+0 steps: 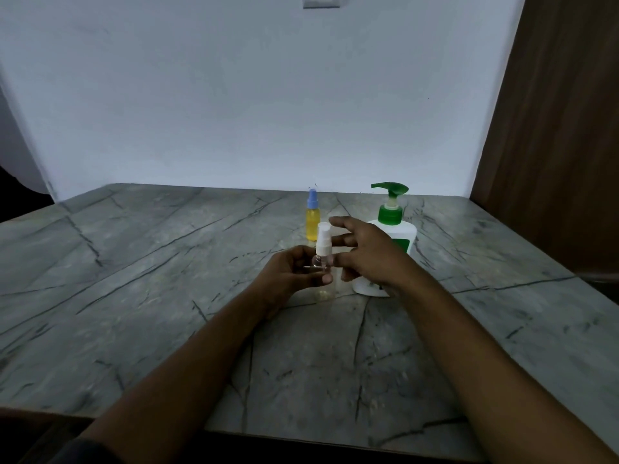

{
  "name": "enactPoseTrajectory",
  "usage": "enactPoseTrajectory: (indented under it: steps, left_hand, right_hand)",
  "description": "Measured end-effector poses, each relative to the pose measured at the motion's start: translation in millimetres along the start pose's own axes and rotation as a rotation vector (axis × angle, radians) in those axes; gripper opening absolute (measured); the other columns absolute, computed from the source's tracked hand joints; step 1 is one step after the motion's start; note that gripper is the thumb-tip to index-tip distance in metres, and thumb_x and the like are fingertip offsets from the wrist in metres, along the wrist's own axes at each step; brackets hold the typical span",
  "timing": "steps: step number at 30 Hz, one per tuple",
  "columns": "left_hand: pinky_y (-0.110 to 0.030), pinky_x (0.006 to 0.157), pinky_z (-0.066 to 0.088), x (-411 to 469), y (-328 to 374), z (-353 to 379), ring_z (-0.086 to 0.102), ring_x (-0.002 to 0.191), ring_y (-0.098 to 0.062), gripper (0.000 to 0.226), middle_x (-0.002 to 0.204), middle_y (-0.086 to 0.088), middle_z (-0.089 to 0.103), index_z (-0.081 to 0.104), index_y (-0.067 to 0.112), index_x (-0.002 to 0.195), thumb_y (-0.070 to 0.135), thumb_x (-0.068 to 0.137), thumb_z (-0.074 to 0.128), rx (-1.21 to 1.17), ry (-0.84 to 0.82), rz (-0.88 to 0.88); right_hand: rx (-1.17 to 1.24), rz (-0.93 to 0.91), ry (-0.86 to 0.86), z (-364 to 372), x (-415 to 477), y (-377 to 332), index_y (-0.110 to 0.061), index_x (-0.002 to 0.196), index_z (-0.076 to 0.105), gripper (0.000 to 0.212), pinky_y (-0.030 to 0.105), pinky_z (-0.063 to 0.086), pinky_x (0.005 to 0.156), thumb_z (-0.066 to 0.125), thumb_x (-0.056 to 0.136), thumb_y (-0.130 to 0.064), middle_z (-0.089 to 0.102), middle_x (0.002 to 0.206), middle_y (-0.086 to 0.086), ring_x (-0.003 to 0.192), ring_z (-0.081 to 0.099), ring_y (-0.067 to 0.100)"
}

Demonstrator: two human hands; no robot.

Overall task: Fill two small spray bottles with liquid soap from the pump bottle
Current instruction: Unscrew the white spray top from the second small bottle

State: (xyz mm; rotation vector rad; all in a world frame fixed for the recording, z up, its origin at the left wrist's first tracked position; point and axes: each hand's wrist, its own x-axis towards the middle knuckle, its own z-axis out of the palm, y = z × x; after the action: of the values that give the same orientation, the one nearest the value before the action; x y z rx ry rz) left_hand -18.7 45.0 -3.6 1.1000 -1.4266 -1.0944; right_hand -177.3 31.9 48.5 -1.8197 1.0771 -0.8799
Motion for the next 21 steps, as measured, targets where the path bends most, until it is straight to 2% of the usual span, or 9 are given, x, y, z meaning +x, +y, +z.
enactPoseTrajectory:
  steps: [2, 3, 5, 7, 9, 12, 15, 18, 21]
  left_hand:
    - [-0.018, 0.073, 0.052, -0.1, 0.7, -0.1, 0.066, 0.087, -0.006, 0.033, 0.097, 0.001, 0.067, 0.058, 0.017, 0.1, 0.001, 0.073, 0.068, 0.017, -0.004, -0.003]
    - [-0.018, 0.073, 0.052, -0.3, 1.1, 0.1, 0.066, 0.087, -0.005, 0.032, 0.098, 0.001, 0.066, 0.058, 0.017, 0.1, 0.001, 0.074, 0.068, 0.031, -0.003, -0.004]
    - [-0.017, 0.072, 0.052, -0.3, 0.9, 0.2, 0.066, 0.085, -0.003, 0.031, 0.097, 0.001, 0.066, 0.058, 0.016, 0.099, -0.001, 0.074, 0.067, 0.028, -0.002, 0.001]
    - [-0.017, 0.072, 0.052, -0.1, 0.5, 0.2, 0.066, 0.086, -0.004, 0.031, 0.098, 0.0, 0.066, 0.059, 0.014, 0.099, -0.003, 0.074, 0.067, 0.019, -0.004, 0.009]
    - [-0.019, 0.074, 0.053, 0.1, 0.2, 0.1, 0.066, 0.088, -0.005, 0.032, 0.099, -0.001, 0.066, 0.059, 0.014, 0.1, -0.003, 0.074, 0.067, 0.024, 0.0, 0.01]
    - [-0.02, 0.076, 0.053, 0.7, 0.0, -0.4, 0.066, 0.089, -0.007, 0.033, 0.1, -0.002, 0.066, 0.058, 0.013, 0.102, -0.003, 0.074, 0.067, 0.013, 0.0, 0.001]
    - [-0.02, 0.074, 0.053, 0.4, 0.0, -0.4, 0.066, 0.09, -0.009, 0.034, 0.099, -0.002, 0.067, 0.058, 0.014, 0.101, -0.004, 0.074, 0.067, -0.005, -0.005, -0.004]
    - [-0.021, 0.075, 0.053, 0.8, -1.3, -0.9, 0.066, 0.093, -0.012, 0.036, 0.101, -0.004, 0.068, 0.058, 0.014, 0.104, -0.003, 0.073, 0.068, -0.008, -0.004, -0.005]
    - [-0.02, 0.074, 0.052, 1.0, -1.0, -0.8, 0.066, 0.09, -0.008, 0.036, 0.099, -0.001, 0.067, 0.057, 0.016, 0.103, -0.002, 0.074, 0.068, -0.001, -0.005, -0.011]
  right_hand:
    - [-0.028, 0.015, -0.007, 0.4, -3.4, -2.1, -0.023, 0.141, 0.038, 0.079, 0.018, 0.05, 0.051, 0.079, 0.074, -0.013, 0.055, 0.132, 0.003, 0.082, 0.063, 0.014]
    - [-0.138, -0.01, 0.055, 3.4, -4.3, -2.3, -0.022, 0.137, 0.042, 0.076, 0.018, 0.049, 0.051, 0.081, 0.072, -0.023, 0.057, 0.128, 0.001, 0.078, 0.061, 0.012]
    - [-0.41, -0.11, 0.242, 12.7, -4.9, -1.9, -0.02, 0.118, 0.049, 0.059, 0.019, 0.045, 0.056, 0.08, 0.071, -0.039, 0.062, 0.108, -0.003, 0.073, 0.057, 0.01]
    - [-0.524, -0.176, 0.348, 21.5, -4.5, -0.6, -0.02, 0.1, 0.047, 0.048, 0.017, 0.036, 0.056, 0.077, 0.072, -0.045, 0.056, 0.091, -0.007, 0.075, 0.053, 0.009]
    - [-0.519, -0.196, 0.374, 25.7, -2.7, 2.1, -0.019, 0.097, 0.048, 0.042, 0.016, 0.034, 0.058, 0.076, 0.075, -0.043, 0.057, 0.089, -0.006, 0.077, 0.051, 0.007]
    - [-0.425, -0.202, 0.357, 23.6, -0.6, 4.8, -0.013, 0.103, 0.06, 0.036, 0.018, 0.037, 0.064, 0.078, 0.076, -0.031, 0.066, 0.099, 0.0, 0.078, 0.052, 0.007]
    - [-0.293, -0.178, 0.258, 16.6, 1.0, 4.8, -0.011, 0.108, 0.064, 0.035, 0.017, 0.042, 0.056, 0.078, 0.077, -0.018, 0.068, 0.104, 0.003, 0.071, 0.057, 0.009]
    - [-0.2, -0.124, 0.146, 9.4, 2.1, 3.4, -0.014, 0.12, 0.059, 0.043, 0.021, 0.049, 0.05, 0.074, 0.08, -0.01, 0.068, 0.108, 0.005, 0.076, 0.066, 0.018]
    - [-0.089, -0.068, 0.059, 5.6, 2.2, 2.3, -0.018, 0.125, 0.052, 0.049, 0.018, 0.047, 0.045, 0.07, 0.082, -0.005, 0.064, 0.117, 0.007, 0.072, 0.064, 0.014]
